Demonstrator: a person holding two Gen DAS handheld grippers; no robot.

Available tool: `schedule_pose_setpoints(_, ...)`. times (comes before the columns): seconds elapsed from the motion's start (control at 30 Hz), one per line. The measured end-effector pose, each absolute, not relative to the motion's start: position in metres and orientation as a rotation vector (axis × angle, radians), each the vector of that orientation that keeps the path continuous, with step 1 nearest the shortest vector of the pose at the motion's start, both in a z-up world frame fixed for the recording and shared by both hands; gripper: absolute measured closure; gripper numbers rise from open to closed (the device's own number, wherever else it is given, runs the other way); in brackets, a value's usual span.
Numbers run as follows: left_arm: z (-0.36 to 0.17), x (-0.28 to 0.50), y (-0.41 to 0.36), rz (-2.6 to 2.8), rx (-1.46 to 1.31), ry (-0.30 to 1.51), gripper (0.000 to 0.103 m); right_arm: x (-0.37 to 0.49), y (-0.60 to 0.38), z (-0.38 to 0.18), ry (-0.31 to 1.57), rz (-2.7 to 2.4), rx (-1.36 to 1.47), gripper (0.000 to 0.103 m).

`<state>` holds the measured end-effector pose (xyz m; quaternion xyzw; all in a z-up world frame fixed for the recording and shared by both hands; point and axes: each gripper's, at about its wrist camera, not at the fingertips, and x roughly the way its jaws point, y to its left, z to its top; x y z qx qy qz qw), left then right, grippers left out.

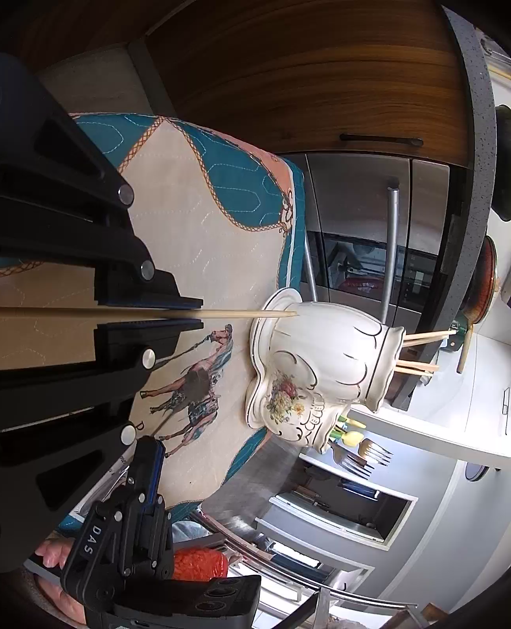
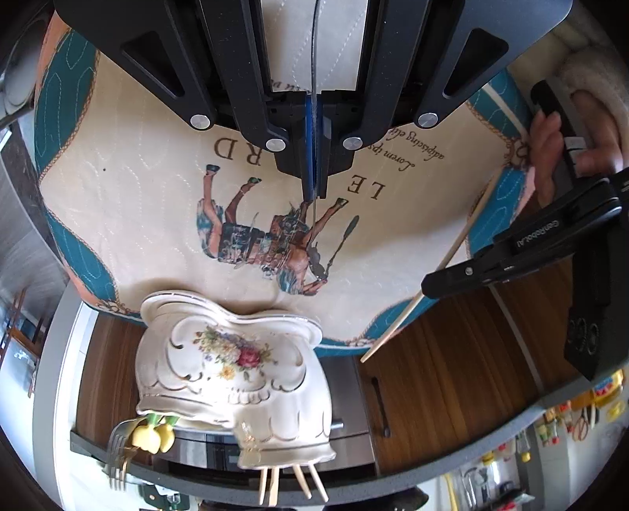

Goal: Organize utensils
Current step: 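Lift the chopstick over the tall cup while the right tool carries the spoon over the short cup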

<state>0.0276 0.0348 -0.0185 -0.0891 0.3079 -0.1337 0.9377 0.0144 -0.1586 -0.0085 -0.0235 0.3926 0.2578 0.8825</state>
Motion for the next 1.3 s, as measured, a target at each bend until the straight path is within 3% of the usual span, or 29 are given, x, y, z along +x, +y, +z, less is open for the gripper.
schedule_pose_setpoints(0.2,-0.011,0.02,0.034,-0.295,-0.192,0.579,0.098,0.006,-0.175,0.004,0.753,0.576,0.015,0.101)
schedule_pose_setpoints(0.43,0.041,0.002,0.032,-0.313,-0.15,0.361,0.098,0.008,-0.204,0.056,0.522,0.577,0.102,0.101)
schedule_pose_setpoints(0.73,0.115,0.076,0.031,-0.394,-0.213,0.211,0.098,0.077,-0.227,0.107,0.375,0.542,0.238,0.101)
schedule_pose_setpoints(1.0,0.124,0.148,0.006,-0.424,-0.25,0.181,0.098,0.148,-0.228,0.104,0.323,0.512,0.377,0.101)
schedule_pose_setpoints(1.3,0.117,0.18,-0.003,-0.379,-0.254,0.143,0.098,0.17,-0.214,0.096,0.235,0.449,0.32,0.101)
